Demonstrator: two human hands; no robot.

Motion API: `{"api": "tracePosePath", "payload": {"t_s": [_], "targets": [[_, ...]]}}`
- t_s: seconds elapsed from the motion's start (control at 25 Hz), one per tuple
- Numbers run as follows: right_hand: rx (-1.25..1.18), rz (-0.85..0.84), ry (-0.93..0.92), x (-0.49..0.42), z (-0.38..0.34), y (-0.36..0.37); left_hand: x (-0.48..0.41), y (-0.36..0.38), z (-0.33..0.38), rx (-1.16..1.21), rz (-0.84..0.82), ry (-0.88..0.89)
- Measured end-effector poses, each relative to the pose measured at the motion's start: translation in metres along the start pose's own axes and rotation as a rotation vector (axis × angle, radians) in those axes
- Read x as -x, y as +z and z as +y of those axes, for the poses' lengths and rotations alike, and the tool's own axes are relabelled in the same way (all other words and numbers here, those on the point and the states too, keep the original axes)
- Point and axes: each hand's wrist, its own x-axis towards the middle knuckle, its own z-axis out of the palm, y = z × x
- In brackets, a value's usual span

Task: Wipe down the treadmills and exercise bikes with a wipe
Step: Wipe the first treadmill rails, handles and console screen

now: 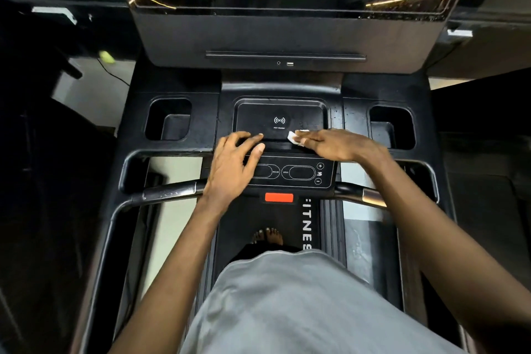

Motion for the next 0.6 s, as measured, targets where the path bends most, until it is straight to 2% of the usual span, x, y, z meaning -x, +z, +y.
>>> {"api": "tracePosePath", "payload": {"t_s": [0.08,0.24,0.48,0.6], "targets": [[-0.031,0.006,0.045,0.001,-0.018,-0.001,0.0,0.002,0.002,-0.004,0.026,-0.008],[-0.01,-0.004,-0.04,-0.016,-0.042,0.005,0.001,0.007,-0.001,0.007,0.085,0.013],[-0.046,0.088,0.07,0.016,0.011,0.006,0.004,0.002,0.003,-0.067,0.032,-0.009],[-0.064,0.216,0.062,0.025,0.015,0.013,0.005,0.01,0.02,-0.169,-0.004,0.073]]}}
